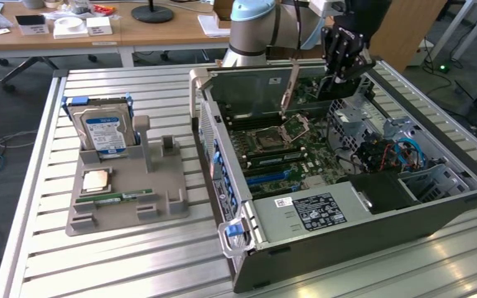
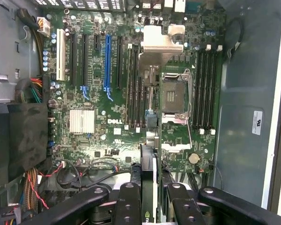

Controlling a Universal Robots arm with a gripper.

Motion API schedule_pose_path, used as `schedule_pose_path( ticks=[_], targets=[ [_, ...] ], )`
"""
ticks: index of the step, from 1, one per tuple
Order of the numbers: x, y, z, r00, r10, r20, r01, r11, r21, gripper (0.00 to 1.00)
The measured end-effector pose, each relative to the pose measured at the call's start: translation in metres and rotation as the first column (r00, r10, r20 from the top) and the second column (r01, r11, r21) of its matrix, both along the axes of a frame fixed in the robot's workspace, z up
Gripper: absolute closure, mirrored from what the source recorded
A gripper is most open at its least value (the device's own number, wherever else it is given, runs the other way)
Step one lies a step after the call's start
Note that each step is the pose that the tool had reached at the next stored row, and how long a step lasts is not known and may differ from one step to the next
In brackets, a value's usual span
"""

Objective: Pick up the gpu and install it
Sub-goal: 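Insert the gpu into the slot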

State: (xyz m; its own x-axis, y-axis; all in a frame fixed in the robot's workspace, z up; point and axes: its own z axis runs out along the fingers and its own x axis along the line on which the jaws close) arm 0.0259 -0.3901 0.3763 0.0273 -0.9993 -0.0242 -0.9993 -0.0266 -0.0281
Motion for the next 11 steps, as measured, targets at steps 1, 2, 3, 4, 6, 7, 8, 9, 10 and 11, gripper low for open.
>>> schedule_pose_path(
  ticks=[1, 2, 3, 4, 6, 7, 8, 9, 10, 11],
  targets=[
    [-0.0004, -0.0005, 0.0, 1.0, 0.0, 0.0, 0.0, 1.0, 0.0, 0.74],
    [-0.001, -0.0011, 0.0, 1.0, 0.0, 0.0, 0.0, 1.0, 0.0, 0.74],
    [-0.0017, -0.0016, 0.0, 1.0, 0.0, 0.0001, 0.0, 1.0, 0.0001, 0.74],
    [-0.0024, -0.0021, 0.0, 1.0, 0.0, 0.0001, 0.0, 1.0, 0.0, 0.74],
    [-0.0036, -0.0025, -0.0002, 1.0, -0.003, 0.0001, 0.003, 1.0, 0.0001, 0.74],
    [-0.0039, -0.0027, -0.0002, 1.0, -0.007, 0.0, 0.007, 1.0, -0.0001, 0.74],
    [-0.0039, -0.0028, -0.0003, 0.9999, -0.013, 0.0001, 0.013, 0.9999, -0.0002, 0.74],
    [-0.0039, -0.0028, -0.0005, 0.9998, -0.021, 0.0001, 0.021, 0.9998, -0.0002, 0.74],
    [-0.0041, -0.0028, -0.0007, 0.9996, -0.029, 0.0, 0.029, 0.9996, -0.0002, 0.74],
    [-0.0045, -0.0028, -0.0008, 0.9993, -0.037, 0.0, 0.037, 0.9993, -0.0001, 0.74]
  ],
)
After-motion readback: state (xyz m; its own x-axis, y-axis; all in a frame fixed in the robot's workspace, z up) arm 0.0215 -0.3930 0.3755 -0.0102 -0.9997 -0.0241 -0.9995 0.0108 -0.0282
